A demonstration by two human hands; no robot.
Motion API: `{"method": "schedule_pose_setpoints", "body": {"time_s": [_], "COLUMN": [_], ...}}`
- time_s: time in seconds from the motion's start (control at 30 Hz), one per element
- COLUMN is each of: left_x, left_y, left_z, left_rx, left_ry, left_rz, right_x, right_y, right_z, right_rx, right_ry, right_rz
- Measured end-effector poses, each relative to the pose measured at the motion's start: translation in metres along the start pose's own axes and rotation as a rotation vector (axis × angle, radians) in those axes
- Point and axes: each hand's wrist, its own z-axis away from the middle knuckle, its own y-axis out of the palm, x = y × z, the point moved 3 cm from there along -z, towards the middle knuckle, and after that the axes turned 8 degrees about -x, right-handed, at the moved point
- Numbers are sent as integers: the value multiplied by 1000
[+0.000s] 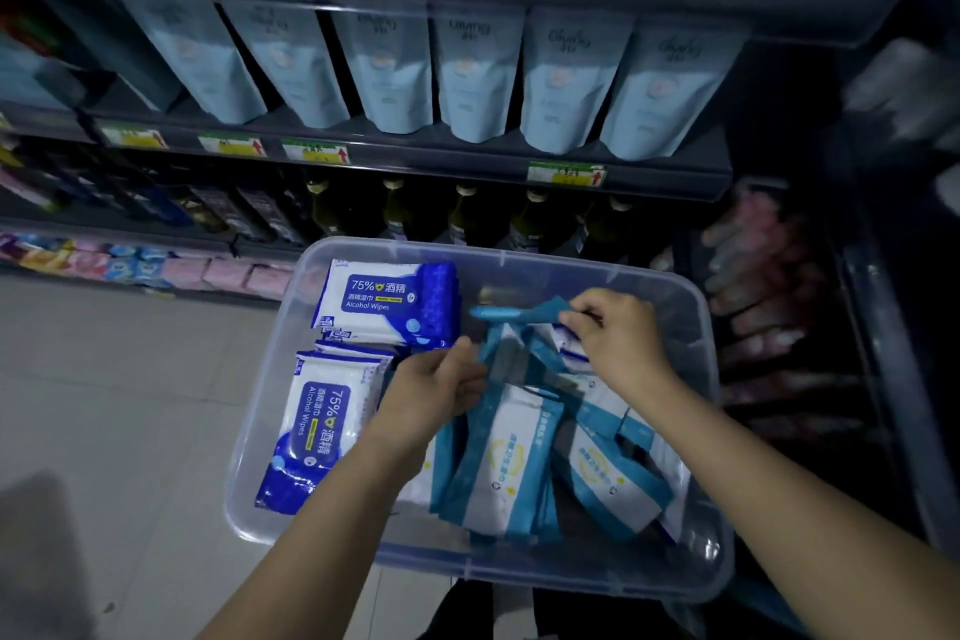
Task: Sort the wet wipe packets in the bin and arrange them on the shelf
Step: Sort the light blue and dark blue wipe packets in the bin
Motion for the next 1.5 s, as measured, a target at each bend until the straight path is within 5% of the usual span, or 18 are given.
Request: {"method": "schedule_pose_setpoints", "body": {"time_s": [0.17, 0.3, 0.43, 0.6, 0.7, 0.8, 1.2, 1.33, 1.5], "left_x": [-16, -27, -27, -22, -30, -34, -19, -20, -21], "left_y": [34, 46, 51, 44, 24, 3, -21, -19, -17], "left_z": [1, -6, 0, 0, -4, -7, -11, -10, -11], "left_rx": [208, 249, 316, 167, 30, -71, -119, -21, 15], "left_ry": [-267, -106, -16, 107, 135, 119, 10, -15, -29], "left_rz": [307, 262, 154, 86, 158, 196, 292, 362, 415], "right_x": [18, 14, -2, -2, -17, -31, -9, -9, 8], "right_y": [-25, -23, -29, -28, -34, -26, 15, 12, -16], "right_z": [38, 68, 77, 80, 65, 48, 29, 17, 10], "right_rx": [-26, 143, 114, 88, -53, 21, 397, 175, -109], "right_ry": [4, -98, -118, -65, 39, 86, -429, -383, 75], "right_rz": [-221, -288, -291, -276, -113, 117, 635, 514, -29]}}
